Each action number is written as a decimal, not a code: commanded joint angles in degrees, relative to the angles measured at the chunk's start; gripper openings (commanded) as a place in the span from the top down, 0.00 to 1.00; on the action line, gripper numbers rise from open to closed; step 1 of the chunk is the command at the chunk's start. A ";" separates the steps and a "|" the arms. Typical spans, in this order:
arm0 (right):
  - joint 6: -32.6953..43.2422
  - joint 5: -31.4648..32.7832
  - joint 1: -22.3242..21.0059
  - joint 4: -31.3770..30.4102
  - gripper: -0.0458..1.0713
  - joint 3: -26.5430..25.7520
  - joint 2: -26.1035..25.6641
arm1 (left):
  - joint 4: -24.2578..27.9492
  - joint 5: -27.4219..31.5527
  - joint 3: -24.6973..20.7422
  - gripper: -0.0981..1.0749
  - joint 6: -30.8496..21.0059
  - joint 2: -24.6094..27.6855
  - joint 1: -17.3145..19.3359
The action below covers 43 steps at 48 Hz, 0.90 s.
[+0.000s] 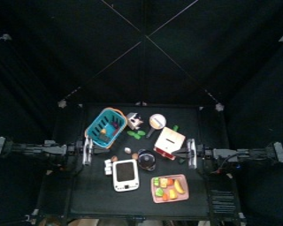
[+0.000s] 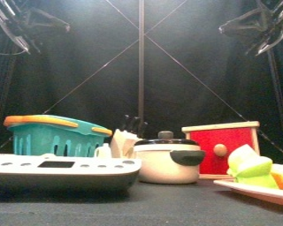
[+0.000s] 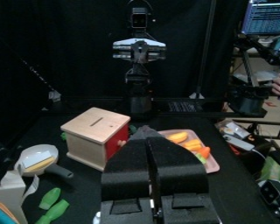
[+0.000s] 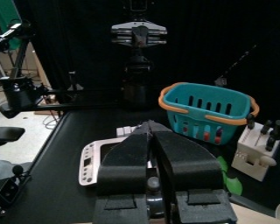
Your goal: Grab pot lid
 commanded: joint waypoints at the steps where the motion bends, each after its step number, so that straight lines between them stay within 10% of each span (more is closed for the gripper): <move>1: 0.18 -0.70 -0.53 -0.09 0.98 -1.05 1.67 | -0.53 -0.88 -1.32 0.94 0.00 0.62 -0.53; 23: 1.23 -0.70 -1.14 2.20 0.94 -7.73 16.96 | -0.70 -1.41 -0.88 0.90 -0.09 3.25 -0.62; 43: 1.32 0.18 -1.14 8.09 0.94 -13.45 30.50 | -0.44 -7.82 -0.97 0.64 0.18 12.66 -1.05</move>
